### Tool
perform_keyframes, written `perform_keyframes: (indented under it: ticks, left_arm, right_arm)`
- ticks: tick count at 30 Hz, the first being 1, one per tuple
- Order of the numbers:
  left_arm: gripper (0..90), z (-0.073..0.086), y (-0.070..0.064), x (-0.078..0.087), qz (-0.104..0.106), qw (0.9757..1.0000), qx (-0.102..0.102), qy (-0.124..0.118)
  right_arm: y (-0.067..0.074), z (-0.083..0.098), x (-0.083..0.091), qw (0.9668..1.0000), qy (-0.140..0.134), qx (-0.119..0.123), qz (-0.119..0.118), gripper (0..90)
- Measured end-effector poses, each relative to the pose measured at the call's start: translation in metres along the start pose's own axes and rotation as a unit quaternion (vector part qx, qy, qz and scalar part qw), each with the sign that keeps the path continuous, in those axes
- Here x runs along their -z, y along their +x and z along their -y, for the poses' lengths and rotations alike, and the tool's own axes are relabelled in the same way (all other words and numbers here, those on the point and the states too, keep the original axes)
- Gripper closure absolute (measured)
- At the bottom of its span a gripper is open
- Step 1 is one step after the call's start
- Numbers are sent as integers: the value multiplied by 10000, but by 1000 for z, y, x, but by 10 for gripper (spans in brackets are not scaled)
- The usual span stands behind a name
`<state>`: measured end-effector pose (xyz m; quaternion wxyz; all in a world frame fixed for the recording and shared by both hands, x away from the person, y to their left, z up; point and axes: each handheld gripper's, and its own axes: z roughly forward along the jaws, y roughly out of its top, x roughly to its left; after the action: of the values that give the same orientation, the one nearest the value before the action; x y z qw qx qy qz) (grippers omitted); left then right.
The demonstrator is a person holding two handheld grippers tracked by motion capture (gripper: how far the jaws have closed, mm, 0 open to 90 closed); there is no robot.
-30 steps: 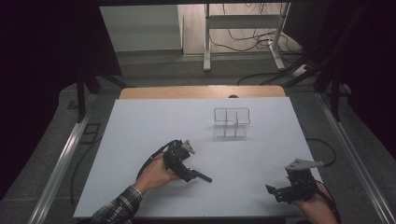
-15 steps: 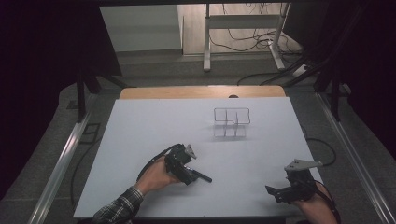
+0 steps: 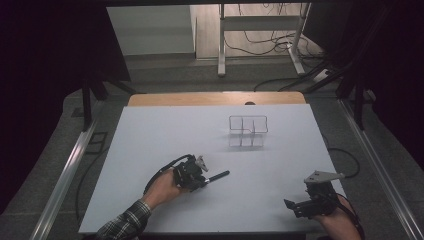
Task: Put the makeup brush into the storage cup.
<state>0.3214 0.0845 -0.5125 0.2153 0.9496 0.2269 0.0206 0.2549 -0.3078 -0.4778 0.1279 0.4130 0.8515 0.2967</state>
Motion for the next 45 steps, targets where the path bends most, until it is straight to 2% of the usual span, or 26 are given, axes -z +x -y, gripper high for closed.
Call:
perform_keyframes:
  ticks: [9, 17, 22, 26, 29, 31, 35, 39, 42, 45]
  left_arm:
    - [771, 0, -2, 2, 83, 9999, 65, -136]
    - [771, -1, -6, 11, 264, 9993, 16, -250]
    - [771, 0, -7, 17, 271, 9989, 27, -370]
    - [771, 2, -8, 23, 300, 9984, 43, -469]
    - [771, 4, -10, 27, 355, 9979, 69, -530]
    - [771, 5, -11, 31, 381, 9975, 77, -592]
    - [771, 7, -15, 36, 389, 9966, 108, -717]
    - [771, 10, -18, 41, 388, 9960, 91, -798]
    - [771, 12, -21, 43, 381, 9957, 87, -834]
    - [771, 14, -23, 46, 381, 9957, 84, -844]
  right_arm:
    - [1, 0, 0, 10000, -3, 15, -13, 0]
    - [2, -1, 0, 10000, -33, 34, -18, 0]
    - [2, -1, 0, 10000, -41, 40, -9, 0]
    - [2, -2, 1, 9999, -126, 15, -57, 0]
    - [4, -4, 2, 9992, -310, -116, -224, 0]
    - [4, -5, 3, 9988, -412, -113, -223, 0]
    - [4, -4, 2, 9988, -415, -129, -220, 0]
    - [6, -6, 2, 9987, -447, -86, -227, 0]
    - [8, -7, 3, 9973, -611, -66, -411, 8]
    - [11, -9, 5, 9965, -688, 23, -477, 16]
